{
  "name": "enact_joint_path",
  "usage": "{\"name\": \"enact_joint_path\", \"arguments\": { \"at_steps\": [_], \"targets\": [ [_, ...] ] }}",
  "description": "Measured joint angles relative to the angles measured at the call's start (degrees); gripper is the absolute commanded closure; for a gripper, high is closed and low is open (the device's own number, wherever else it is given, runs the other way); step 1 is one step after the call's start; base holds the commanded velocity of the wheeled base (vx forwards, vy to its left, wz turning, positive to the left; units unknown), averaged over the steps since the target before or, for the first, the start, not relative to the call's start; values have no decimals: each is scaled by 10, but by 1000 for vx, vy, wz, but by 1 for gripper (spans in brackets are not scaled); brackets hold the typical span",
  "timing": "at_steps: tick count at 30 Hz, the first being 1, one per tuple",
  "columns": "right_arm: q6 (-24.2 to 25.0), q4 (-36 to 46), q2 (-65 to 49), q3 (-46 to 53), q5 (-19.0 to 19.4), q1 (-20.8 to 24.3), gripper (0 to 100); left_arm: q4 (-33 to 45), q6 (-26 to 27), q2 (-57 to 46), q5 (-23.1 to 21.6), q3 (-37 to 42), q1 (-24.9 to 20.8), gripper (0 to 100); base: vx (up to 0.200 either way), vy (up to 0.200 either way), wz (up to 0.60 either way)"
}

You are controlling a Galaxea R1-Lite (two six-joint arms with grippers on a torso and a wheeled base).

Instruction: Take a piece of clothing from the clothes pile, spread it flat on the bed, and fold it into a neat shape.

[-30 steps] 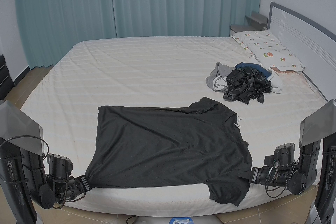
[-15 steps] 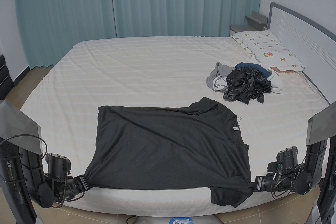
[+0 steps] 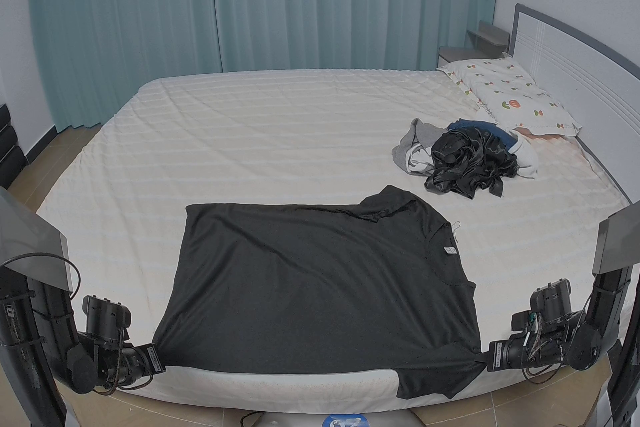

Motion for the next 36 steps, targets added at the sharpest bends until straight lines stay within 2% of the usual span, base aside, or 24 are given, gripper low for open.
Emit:
{"name": "enact_joint_path", "arguments": {
  "at_steps": [10, 11, 12, 13, 24, 29, 36],
  "targets": [
    [-8, -4, 14, 8, -2, 15, 100, 22, 11, -2, 17, 0, -1, 100, 0, 0, 0],
    [-8, -5, 16, 8, -2, 15, 100, 22, 11, -2, 17, 0, -1, 0, 0, 0, 0],
    [-8, -5, 18, 8, -2, 16, 100, 23, 11, -2, 17, 0, -1, 0, 0, 0, 0],
    [-8, -6, 19, 8, -3, 16, 0, 23, 11, -1, 17, 0, -1, 0, 0, 0, 0],
    [-2, -39, -12, 1, -2, -4, 0, 0, 4, -9, 7, 0, 5, 0, 0, 0, 0],
    [33, -41, -42, -38, -1, -12, 0, -17, 2, -29, -42, 0, 23, 0, 0, 0, 0],
    [115, 17, -52, -198, -9, -9, 0, -24, -46, -47, -128, -14, 48, 0, 0, 0, 0]
  ]
}}
